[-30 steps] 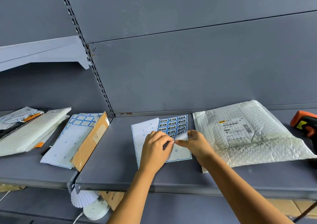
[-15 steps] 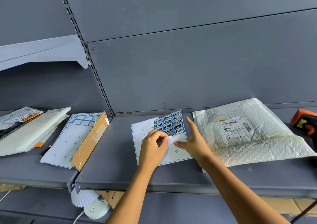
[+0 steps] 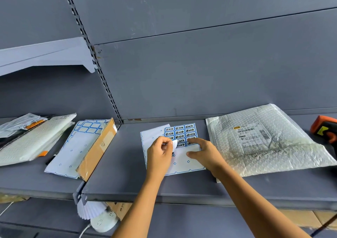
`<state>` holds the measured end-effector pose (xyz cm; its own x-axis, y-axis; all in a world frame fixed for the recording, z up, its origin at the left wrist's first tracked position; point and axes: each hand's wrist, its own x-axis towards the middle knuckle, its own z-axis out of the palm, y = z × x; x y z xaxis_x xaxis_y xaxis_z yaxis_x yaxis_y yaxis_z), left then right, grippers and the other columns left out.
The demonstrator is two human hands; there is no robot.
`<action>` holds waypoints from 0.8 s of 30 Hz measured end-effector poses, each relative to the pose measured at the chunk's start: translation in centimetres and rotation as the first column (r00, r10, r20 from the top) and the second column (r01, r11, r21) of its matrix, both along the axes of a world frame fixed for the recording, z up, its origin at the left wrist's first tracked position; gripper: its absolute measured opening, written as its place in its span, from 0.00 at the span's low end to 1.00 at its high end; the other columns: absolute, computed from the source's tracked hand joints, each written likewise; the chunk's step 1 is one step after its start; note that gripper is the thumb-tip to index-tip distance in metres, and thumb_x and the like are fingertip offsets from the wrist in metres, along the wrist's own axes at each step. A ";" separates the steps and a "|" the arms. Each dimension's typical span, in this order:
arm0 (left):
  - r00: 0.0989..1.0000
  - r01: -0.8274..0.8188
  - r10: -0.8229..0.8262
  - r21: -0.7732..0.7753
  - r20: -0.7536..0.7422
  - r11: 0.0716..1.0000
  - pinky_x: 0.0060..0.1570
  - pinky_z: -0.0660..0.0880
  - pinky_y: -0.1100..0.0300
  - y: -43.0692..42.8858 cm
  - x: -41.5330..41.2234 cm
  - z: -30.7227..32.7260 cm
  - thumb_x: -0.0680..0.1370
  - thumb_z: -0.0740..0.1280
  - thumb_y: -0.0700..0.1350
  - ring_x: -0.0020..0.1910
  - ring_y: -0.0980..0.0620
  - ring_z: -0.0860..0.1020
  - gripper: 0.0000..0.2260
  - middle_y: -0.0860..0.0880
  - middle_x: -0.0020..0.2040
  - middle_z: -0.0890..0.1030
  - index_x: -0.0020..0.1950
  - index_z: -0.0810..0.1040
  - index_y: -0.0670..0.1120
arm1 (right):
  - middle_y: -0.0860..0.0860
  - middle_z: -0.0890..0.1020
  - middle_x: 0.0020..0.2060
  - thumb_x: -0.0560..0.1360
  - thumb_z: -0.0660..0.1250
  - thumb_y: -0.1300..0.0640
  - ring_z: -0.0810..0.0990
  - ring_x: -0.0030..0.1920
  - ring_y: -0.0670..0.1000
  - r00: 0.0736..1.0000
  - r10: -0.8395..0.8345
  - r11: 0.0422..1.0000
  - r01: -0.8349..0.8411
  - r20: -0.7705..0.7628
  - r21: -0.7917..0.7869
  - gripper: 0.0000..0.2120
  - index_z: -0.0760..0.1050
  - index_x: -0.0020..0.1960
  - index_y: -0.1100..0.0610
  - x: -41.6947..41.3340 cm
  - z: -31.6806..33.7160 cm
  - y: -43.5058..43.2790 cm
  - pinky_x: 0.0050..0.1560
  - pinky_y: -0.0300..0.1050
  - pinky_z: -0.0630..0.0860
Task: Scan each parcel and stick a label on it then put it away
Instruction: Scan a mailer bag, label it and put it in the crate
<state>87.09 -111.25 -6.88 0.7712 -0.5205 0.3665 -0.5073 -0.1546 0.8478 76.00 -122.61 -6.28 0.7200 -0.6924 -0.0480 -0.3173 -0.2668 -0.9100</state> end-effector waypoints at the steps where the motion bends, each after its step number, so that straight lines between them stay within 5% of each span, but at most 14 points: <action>1: 1.000 -0.002 0.002 0.002 0.000 1.000 0.36 0.70 0.72 0.0 0.0 0.0 0.77 0.65 0.37 0.37 0.64 0.76 0.06 0.54 0.39 0.79 0.41 0.75 0.45 | 0.49 0.81 0.56 0.71 0.71 0.60 0.79 0.49 0.49 1.000 0.002 1.000 -0.002 -0.007 -0.005 0.22 0.75 0.63 0.49 0.0 0.0 0.0 0.40 0.32 0.72; 10: 0.999 -0.034 0.033 0.035 0.010 0.999 0.39 0.75 0.62 0.1 -0.2 0.3 0.79 0.63 0.41 0.41 0.56 0.79 0.08 0.56 0.41 0.79 0.41 0.72 0.49 | 0.48 0.78 0.61 0.71 0.70 0.62 0.76 0.52 0.47 0.998 0.029 0.999 -0.031 -0.047 -0.038 0.24 0.73 0.66 0.51 -0.2 0.4 0.2 0.47 0.34 0.68; 18: 0.993 -0.080 0.079 0.008 0.085 0.997 0.38 0.73 0.66 -0.1 -0.2 0.1 0.78 0.64 0.41 0.41 0.60 0.78 0.06 0.56 0.40 0.79 0.41 0.73 0.47 | 0.52 0.70 0.63 0.74 0.66 0.59 0.72 0.59 0.53 0.997 0.004 0.993 -0.013 -0.079 -0.118 0.18 0.74 0.64 0.53 0.7 1.4 1.2 0.48 0.36 0.73; 20: 0.991 -0.081 0.081 -0.009 0.110 0.997 0.39 0.73 0.63 -0.1 -0.1 0.1 0.78 0.64 0.40 0.39 0.55 0.77 0.08 0.57 0.39 0.79 0.40 0.73 0.48 | 0.53 0.66 0.65 0.75 0.65 0.58 0.70 0.60 0.55 0.997 -0.029 0.980 0.014 -0.073 -0.199 0.17 0.74 0.63 0.55 0.7 2.3 1.9 0.57 0.39 0.72; 22: 0.985 -0.065 0.064 -0.002 0.160 0.998 0.39 0.74 0.57 0.0 -0.3 0.0 0.78 0.65 0.42 0.38 0.54 0.76 0.07 0.57 0.38 0.79 0.39 0.74 0.48 | 0.56 0.76 0.59 0.75 0.63 0.58 0.74 0.58 0.57 0.996 -0.067 0.963 0.049 -0.061 -0.266 0.12 0.79 0.56 0.58 0.3 3.4 2.1 0.58 0.44 0.70; 24: 0.951 -0.071 0.063 0.016 0.303 0.997 0.37 0.75 0.57 0.0 -1.2 0.1 0.77 0.64 0.49 0.39 0.55 0.76 0.07 0.57 0.39 0.79 0.40 0.75 0.49 | 0.58 0.81 0.44 0.76 0.63 0.57 0.76 0.44 0.58 0.999 -0.052 0.991 0.050 -0.009 -0.127 0.11 0.80 0.48 0.64 -0.2 4.3 2.0 0.42 0.41 0.70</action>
<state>85.90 -111.22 -6.81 0.6599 -0.4838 0.5748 -0.7268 -0.2170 0.6517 75.77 -120.66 -1.96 0.6835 -0.7292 0.0343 -0.3441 -0.3633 -0.8658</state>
